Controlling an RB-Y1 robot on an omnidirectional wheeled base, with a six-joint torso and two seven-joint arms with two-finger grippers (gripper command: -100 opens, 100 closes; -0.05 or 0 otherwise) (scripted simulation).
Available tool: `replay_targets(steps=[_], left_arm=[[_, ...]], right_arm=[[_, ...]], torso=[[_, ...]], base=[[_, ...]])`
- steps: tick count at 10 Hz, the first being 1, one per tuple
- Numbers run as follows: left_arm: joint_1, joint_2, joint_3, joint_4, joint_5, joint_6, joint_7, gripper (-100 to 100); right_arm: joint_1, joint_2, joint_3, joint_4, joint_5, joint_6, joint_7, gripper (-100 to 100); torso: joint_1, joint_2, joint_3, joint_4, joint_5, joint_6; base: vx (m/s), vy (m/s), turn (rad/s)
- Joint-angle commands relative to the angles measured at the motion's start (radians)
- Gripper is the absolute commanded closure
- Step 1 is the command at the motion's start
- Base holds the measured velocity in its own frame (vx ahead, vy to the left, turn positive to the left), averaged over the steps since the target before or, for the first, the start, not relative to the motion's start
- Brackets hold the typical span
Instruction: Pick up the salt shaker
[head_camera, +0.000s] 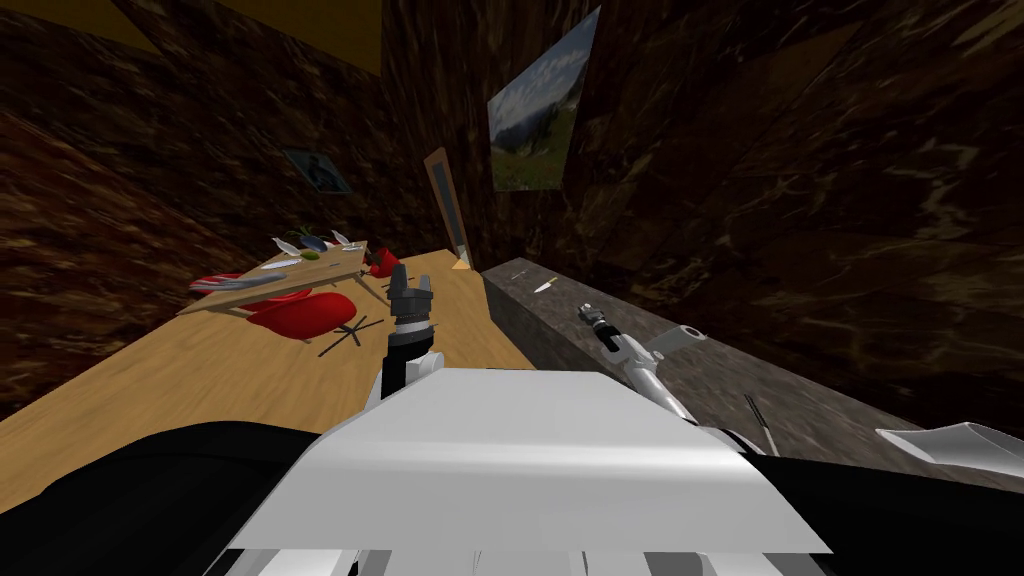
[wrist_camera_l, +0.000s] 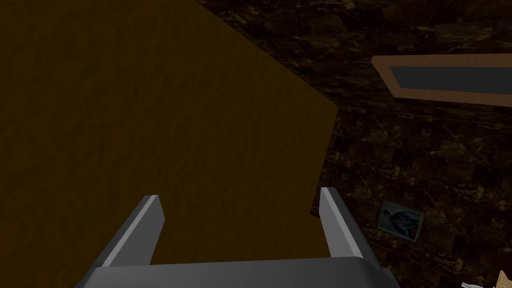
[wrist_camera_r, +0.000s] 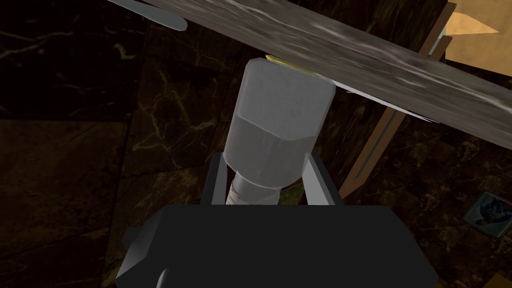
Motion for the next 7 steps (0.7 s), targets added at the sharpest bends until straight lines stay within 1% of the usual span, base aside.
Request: replay_targets(steps=[1, 2, 3, 4, 5, 7], left_arm=[[0.0, 0.0, 0.0, 0.0, 0.0, 0.0, 0.0, 0], [0.0, 0.0, 0.0, 0.0, 0.0, 0.0, 0.0, 0], [0.0, 0.0, 0.0, 0.0, 0.0, 0.0, 0.0, 0], [0.0, 0.0, 0.0, 0.0, 0.0, 0.0, 0.0, 0], [0.0, 0.0, 0.0, 0.0, 0.0, 0.0, 0.0, 0], [0.0, 0.0, 0.0, 0.0, 0.0, 0.0, 0.0, 0]], right_arm=[[0.032, 0.0, -0.003, -0.011, 0.002, -0.001, -0.002, 100], [0.07, -0.017, -0.036, -0.059, 0.008, -0.014, -0.022, 100], [0.094, -0.017, -0.036, -0.076, 0.008, -0.014, -0.022, 100], [0.114, -0.017, -0.036, -0.077, 0.008, -0.014, -0.022, 100], [0.145, -0.034, -0.069, -0.12, 0.015, -0.026, -0.042, 100], [0.185, -0.034, -0.069, -0.144, 0.015, -0.026, -0.042, 100]], torso=[[0.0, 0.0, 0.0, 0.0, 0.0, 0.0], [-0.001, 0.001, 0.0, 0.0, 0.0, 0.0], [-0.001, 0.0, 0.0, 0.0, 0.0, 0.0], [-0.001, 0.0, 0.0, 0.0, 0.0, 0.0], [-0.001, 0.001, 0.0, -0.001, 0.0, 0.001], [0.0, -0.001, -0.001, 0.0, 0.001, 0.0]], base=[[0.032, 0.012, -0.001], [0.051, 0.036, 0.107], [0.061, 0.03, 0.042], [0.037, 0.016, -0.015], [0.055, 0.028, 0.073], [0.05, 0.026, 0.03]])
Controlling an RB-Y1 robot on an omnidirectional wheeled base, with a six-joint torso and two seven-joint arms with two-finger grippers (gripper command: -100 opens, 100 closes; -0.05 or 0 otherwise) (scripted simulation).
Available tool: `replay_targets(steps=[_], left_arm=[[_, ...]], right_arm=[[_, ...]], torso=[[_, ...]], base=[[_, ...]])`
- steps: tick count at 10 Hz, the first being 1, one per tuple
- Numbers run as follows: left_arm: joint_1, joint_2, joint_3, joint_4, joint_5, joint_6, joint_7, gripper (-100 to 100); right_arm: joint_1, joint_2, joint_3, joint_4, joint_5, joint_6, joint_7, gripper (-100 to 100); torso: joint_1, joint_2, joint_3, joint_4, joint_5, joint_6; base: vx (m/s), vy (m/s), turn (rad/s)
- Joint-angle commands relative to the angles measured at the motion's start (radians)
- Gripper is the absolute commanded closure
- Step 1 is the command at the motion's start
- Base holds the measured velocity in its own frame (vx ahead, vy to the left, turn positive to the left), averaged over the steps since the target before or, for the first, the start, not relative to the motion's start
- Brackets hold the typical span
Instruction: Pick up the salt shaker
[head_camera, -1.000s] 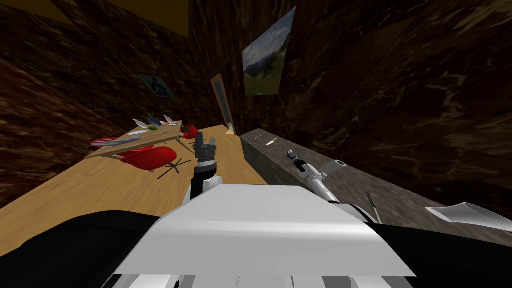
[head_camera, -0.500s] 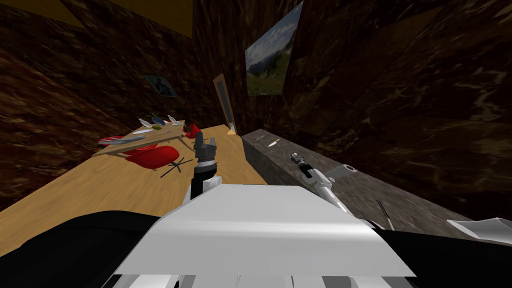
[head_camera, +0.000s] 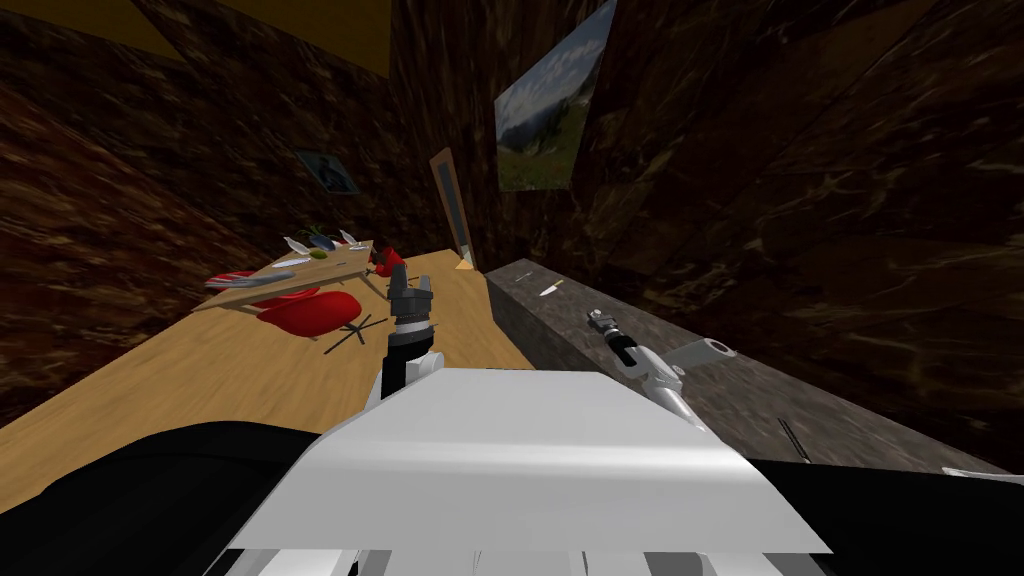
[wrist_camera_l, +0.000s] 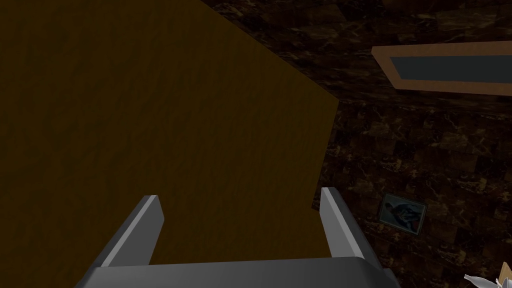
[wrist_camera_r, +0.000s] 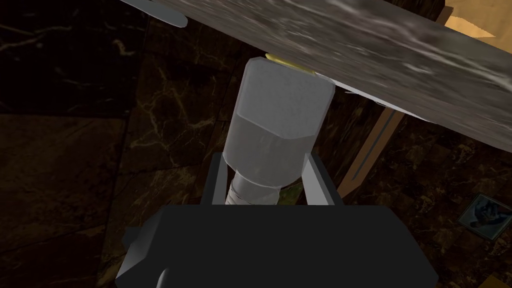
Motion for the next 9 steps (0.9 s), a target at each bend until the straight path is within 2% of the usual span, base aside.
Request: replay_targets(steps=[1, 2, 4, 5, 6, 7, 8, 9], left_arm=[[0.0, 0.0, 0.0, 0.0, 0.0, 0.0, 0.0, 0], [0.0, 0.0, 0.0, 0.0, 0.0, 0.0, 0.0, 0], [0.0, 0.0, 0.0, 0.0, 0.0, 0.0, 0.0, 0], [0.0, 0.0, 0.0, 0.0, 0.0, 0.0, 0.0, 0], [0.0, 0.0, 0.0, 0.0, 0.0, 0.0, 0.0, 0], [0.0, 0.0, 0.0, 0.0, 0.0, 0.0, 0.0, 0], [0.0, 0.0, 0.0, 0.0, 0.0, 0.0, 0.0, 0], [0.0, 0.0, 0.0, 0.0, 0.0, 0.0, 0.0, 0]], right_arm=[[0.04, -0.001, -0.003, -0.024, 0.0, 0.0, -0.002, 100], [0.08, -0.018, -0.036, -0.07, 0.006, -0.012, -0.022, 100], [0.122, -0.018, -0.036, -0.09, 0.006, -0.012, -0.022, 100], [0.165, -0.035, -0.068, -0.141, 0.012, -0.024, -0.042, 100], [0.193, -0.035, -0.068, -0.157, 0.012, -0.024, -0.042, 100], [0.204, -0.035, -0.068, -0.157, 0.012, -0.024, -0.042, 100], [0.192, -0.033, -0.07, -0.149, 0.012, -0.029, -0.039, 100], [0.194, -0.034, -0.069, -0.15, 0.012, -0.028, -0.04, 0]], torso=[[0.0, 0.0, 0.0, 0.0, 0.0, 0.0], [-0.001, 0.002, 0.001, 0.0, 0.0, 0.001], [0.001, 0.0, 0.0, 0.0, 0.001, 0.0], [0.0, 0.001, 0.0, 0.0, 0.0, 0.0], [0.001, -0.001, 0.0, 0.0, 0.001, -0.001], [0.001, -0.002, -0.001, 0.0, 0.001, -0.001], [0.0, 0.0, 0.0, 0.0, 0.0, 0.0], [-0.001, 0.001, 0.0, 0.0, 0.0, -0.001]], base=[[0.009, 0.01, -0.002], [0.042, 0.041, 0.085], [0.045, 0.021, 0.025], [0.067, 0.034, 0.079], [0.071, 0.033, 0.053], [0.033, 0.015, -0.001], [0.007, 0.005, -0.006], [0.0, 0.0, 0.0]])
